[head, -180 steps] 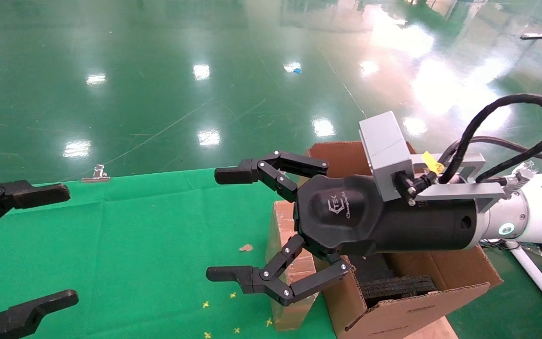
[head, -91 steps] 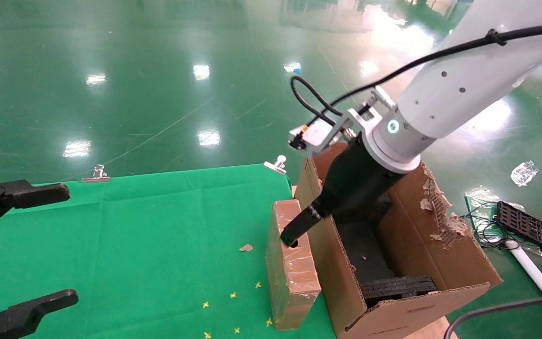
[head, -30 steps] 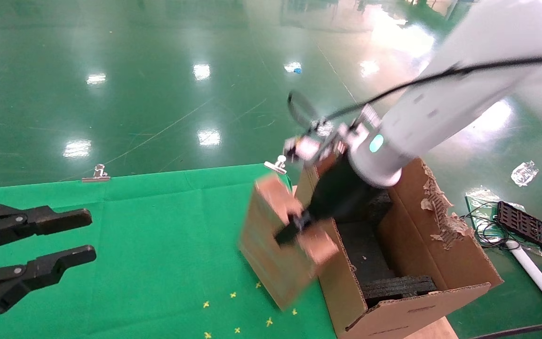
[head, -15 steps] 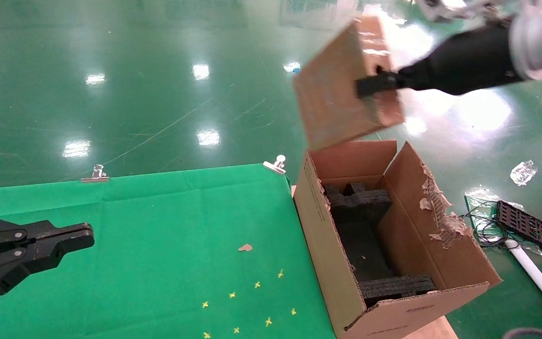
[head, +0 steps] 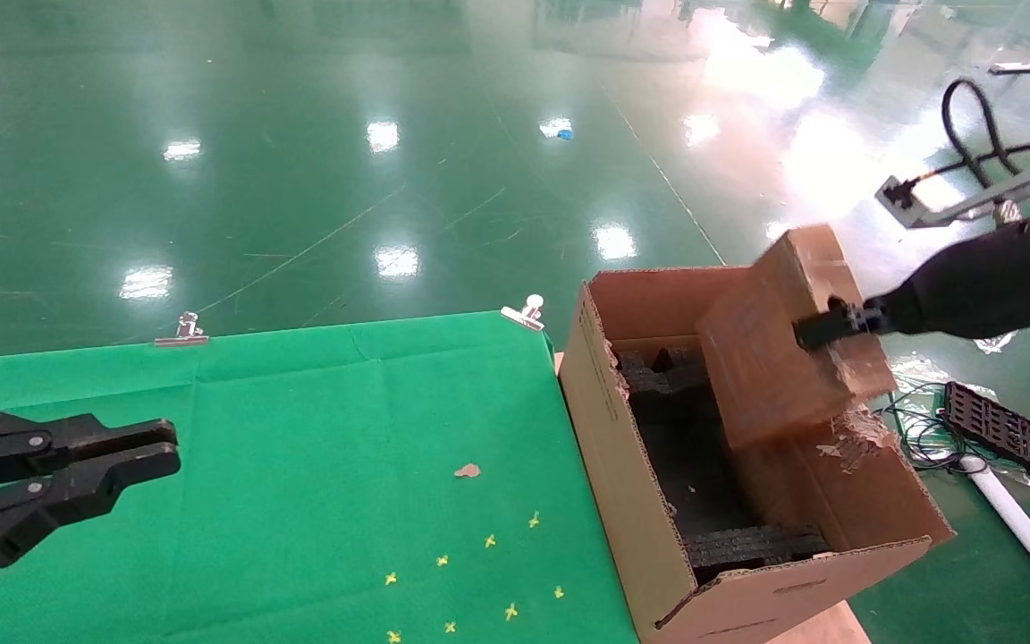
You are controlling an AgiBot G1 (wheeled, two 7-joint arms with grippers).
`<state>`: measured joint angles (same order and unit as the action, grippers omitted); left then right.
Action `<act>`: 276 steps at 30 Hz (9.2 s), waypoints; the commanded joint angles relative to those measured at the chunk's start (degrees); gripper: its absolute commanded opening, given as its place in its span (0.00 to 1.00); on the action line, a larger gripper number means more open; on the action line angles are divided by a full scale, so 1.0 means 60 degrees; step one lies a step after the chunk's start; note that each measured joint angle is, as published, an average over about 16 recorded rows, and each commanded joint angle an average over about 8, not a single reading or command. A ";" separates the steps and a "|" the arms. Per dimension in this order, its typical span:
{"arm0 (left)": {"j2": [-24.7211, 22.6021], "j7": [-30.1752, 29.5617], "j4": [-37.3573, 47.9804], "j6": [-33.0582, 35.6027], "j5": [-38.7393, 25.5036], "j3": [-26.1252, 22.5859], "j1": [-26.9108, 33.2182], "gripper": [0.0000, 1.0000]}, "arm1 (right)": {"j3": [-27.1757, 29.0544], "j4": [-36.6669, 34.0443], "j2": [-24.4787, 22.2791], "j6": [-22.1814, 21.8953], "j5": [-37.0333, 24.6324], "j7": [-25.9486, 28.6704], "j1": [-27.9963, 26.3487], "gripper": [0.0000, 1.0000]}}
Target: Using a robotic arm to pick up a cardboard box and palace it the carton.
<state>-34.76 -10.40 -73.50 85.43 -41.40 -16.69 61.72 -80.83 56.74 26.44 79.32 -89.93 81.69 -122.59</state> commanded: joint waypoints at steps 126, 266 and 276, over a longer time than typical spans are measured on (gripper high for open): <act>0.0027 0.0037 0.0013 -0.0026 0.0046 -0.0068 0.0017 1.00 | 0.3644 -0.1185 0.1047 -0.1511 0.3476 -0.7281 0.3044 1.00; 0.0036 0.0048 0.0016 -0.0037 0.0062 -0.0089 0.0020 1.00 | 1.0771 0.2786 0.1427 0.1048 0.7993 -1.1803 1.0141 1.00; 0.0036 0.0048 0.0016 -0.0037 0.0062 -0.0089 0.0020 1.00 | 1.0771 0.2786 0.1427 0.1048 0.7993 -1.1803 1.0141 1.00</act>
<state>-34.54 -10.11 -73.41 85.21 -41.03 -17.22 61.84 -16.21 73.45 35.00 85.61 -41.98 10.87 -61.74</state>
